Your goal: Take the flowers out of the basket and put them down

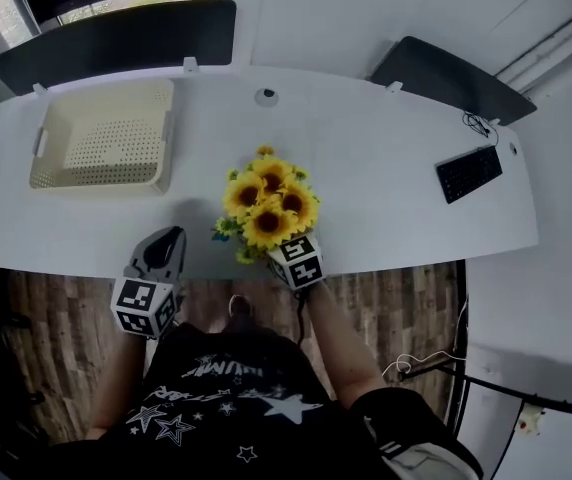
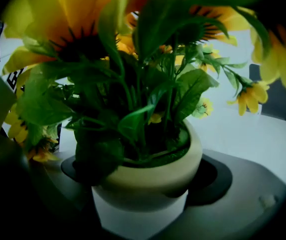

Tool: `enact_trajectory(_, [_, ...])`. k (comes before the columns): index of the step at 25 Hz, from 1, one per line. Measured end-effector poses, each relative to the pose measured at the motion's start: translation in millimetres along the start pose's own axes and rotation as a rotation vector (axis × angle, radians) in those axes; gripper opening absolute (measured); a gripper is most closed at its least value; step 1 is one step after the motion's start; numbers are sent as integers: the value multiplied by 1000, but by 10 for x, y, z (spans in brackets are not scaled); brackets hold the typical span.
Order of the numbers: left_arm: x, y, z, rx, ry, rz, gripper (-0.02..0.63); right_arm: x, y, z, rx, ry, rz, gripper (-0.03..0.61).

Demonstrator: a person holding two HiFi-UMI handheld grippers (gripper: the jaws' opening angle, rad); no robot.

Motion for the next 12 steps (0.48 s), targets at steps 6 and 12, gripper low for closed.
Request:
enact_trajectory(6, [19,96,35,1,-13,-50,25,146,62,91,-55,-16,-72,518])
enact_trajectory(12, [-84,98,60,-14,-20,-93,26,250,-16,57,-80,-41,-114,518])
Point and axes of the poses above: the fingertips, and each gripper's own axes: x forward along the fingers, y to its right, z out of its underside, the point moved 8 cm from there along -x, backward along the fingers, and after that the axes turned 5 degrees about -z, right-handed, at the moved point
